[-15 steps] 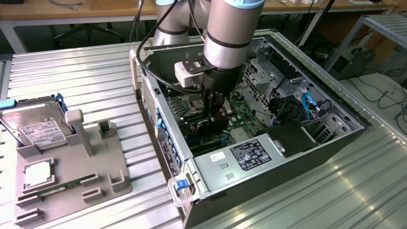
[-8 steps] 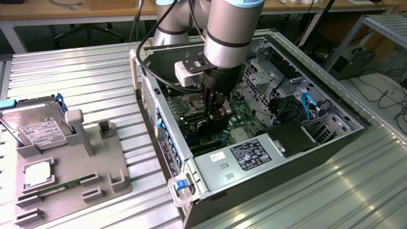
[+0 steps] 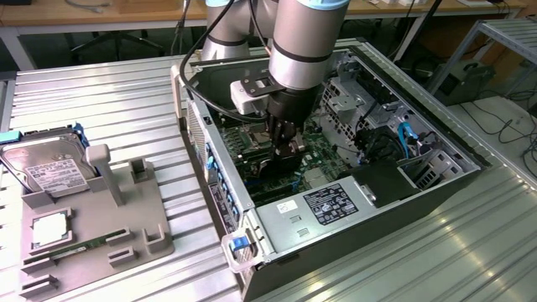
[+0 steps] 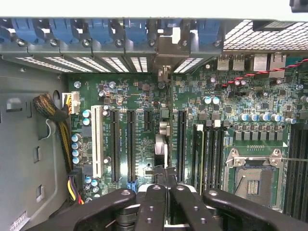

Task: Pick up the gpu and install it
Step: 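Insert the gpu into the slot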

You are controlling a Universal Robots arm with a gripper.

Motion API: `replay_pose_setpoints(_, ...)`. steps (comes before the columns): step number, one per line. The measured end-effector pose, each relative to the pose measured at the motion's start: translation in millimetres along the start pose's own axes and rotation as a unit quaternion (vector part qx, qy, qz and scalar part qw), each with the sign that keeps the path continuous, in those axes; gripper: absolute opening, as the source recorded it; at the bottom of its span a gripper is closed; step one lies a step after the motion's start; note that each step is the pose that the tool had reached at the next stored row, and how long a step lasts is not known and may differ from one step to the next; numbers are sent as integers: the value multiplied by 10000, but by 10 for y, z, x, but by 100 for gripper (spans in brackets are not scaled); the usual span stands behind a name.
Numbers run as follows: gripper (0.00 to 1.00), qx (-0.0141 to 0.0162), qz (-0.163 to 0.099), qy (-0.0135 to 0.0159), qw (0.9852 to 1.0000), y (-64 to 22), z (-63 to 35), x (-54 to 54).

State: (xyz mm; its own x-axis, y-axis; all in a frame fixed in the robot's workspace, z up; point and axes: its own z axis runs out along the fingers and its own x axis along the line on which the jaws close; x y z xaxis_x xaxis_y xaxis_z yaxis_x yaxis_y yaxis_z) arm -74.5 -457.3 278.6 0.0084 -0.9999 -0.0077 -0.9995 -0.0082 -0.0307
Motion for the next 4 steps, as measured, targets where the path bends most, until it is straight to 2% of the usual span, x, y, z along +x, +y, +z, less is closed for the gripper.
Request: replay_pose_setpoints(4, 11, 0, 0, 0, 10000, 0, 0, 0)
